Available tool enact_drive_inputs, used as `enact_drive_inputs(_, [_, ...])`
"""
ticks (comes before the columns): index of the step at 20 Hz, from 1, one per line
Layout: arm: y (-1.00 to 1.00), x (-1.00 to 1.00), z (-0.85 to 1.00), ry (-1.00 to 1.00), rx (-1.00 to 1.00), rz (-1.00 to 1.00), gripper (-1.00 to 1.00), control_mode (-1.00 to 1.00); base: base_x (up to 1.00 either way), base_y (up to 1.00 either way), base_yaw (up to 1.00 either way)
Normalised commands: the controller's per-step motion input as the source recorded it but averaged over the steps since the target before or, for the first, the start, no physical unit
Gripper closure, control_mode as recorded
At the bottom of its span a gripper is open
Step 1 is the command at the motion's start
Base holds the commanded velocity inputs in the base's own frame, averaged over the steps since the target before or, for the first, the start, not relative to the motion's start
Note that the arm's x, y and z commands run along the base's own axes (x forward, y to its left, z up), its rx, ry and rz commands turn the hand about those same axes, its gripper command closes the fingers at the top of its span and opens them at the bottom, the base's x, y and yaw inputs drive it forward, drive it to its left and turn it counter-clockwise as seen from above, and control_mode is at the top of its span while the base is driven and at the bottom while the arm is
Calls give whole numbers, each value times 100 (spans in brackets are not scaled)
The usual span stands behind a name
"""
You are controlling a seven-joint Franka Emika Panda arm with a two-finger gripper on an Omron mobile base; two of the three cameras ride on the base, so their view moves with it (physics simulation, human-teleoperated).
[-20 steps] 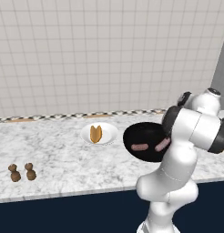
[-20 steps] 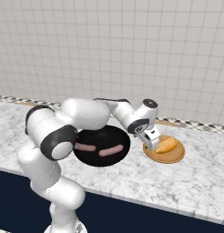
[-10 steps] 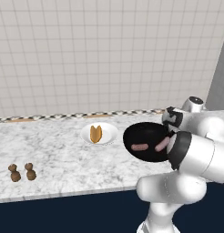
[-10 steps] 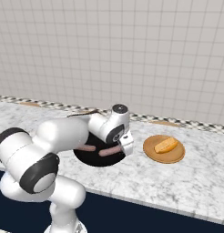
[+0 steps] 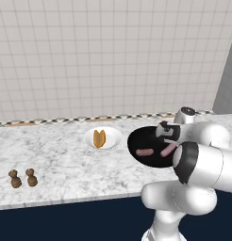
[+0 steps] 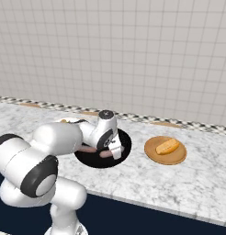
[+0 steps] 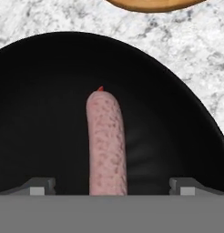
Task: Place one bun and one sausage from the bowl on each plate.
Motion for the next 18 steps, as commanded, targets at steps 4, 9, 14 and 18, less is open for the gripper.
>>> enact_drive_inputs(4, [0, 0, -32, 0, 0, 0, -100, -100, 0, 0, 0])
enact_drive_inputs(9, [8, 1, -39, 1, 0, 0, -100, -100, 0, 0, 0])
enact_drive_inputs(14, [16, 2, -39, 4, 0, 0, 100, -100, 0, 0, 0])
enact_drive_inputs(18, [15, 0, -36, 3, 0, 0, 100, -100, 0, 0, 0])
